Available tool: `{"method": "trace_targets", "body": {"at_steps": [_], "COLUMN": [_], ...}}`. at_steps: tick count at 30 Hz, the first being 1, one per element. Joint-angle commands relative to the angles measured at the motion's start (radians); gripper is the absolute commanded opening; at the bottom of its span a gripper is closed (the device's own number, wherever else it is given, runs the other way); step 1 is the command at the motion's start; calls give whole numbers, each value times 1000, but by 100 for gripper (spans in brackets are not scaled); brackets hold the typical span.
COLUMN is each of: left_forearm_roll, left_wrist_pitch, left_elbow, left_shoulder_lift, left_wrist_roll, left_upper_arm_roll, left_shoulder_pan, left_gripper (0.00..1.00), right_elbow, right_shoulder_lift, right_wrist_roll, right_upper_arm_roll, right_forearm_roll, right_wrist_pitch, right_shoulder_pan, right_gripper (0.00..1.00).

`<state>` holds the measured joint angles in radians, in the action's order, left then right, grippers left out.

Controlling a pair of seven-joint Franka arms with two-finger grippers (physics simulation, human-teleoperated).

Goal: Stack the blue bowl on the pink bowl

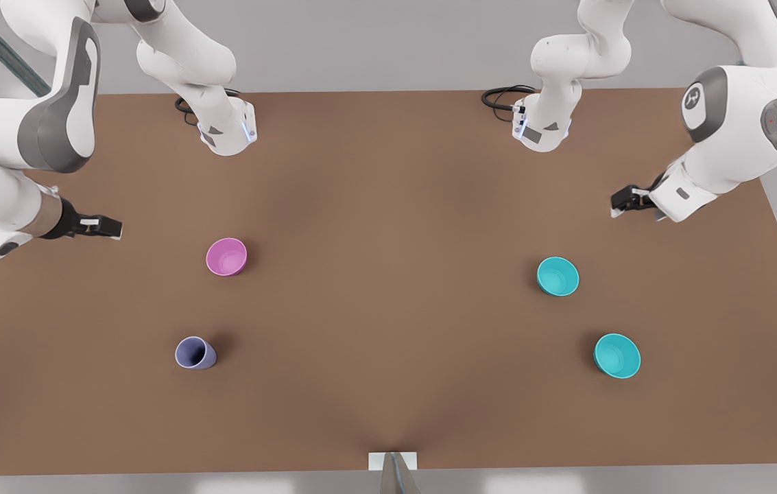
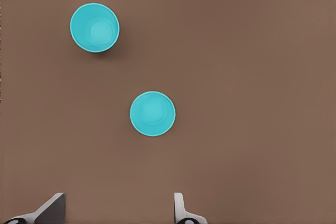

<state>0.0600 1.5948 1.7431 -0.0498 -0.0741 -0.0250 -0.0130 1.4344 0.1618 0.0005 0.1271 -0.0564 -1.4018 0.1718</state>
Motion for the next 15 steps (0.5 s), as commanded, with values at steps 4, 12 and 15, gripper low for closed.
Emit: {"method": "trace_targets", "body": {"at_steps": [4,12,15], "left_forearm_roll": [0,0,0], "left_wrist_pitch": [19,17,17], "left_elbow": [0,0,0], "left_shoulder_lift": [-1,2,2], "left_wrist_roll": [-39,-39,-39], "left_upper_arm_roll": [0,0,0], "left_shoulder_pan": [36,36,36], "left_gripper": [100,100,100], "right_elbow": [1,520,664], "right_shoulder_lift": [30,90,85], "right_wrist_roll": [-7,-10,-10], "right_upper_arm_roll": [2,0,0], "right_forearm_roll": [-8,67,116], "right_wrist_pitch": [-10,-563,-709], "right_shoulder_pan": [-2,51,63], "right_gripper": [100,100,100]}}
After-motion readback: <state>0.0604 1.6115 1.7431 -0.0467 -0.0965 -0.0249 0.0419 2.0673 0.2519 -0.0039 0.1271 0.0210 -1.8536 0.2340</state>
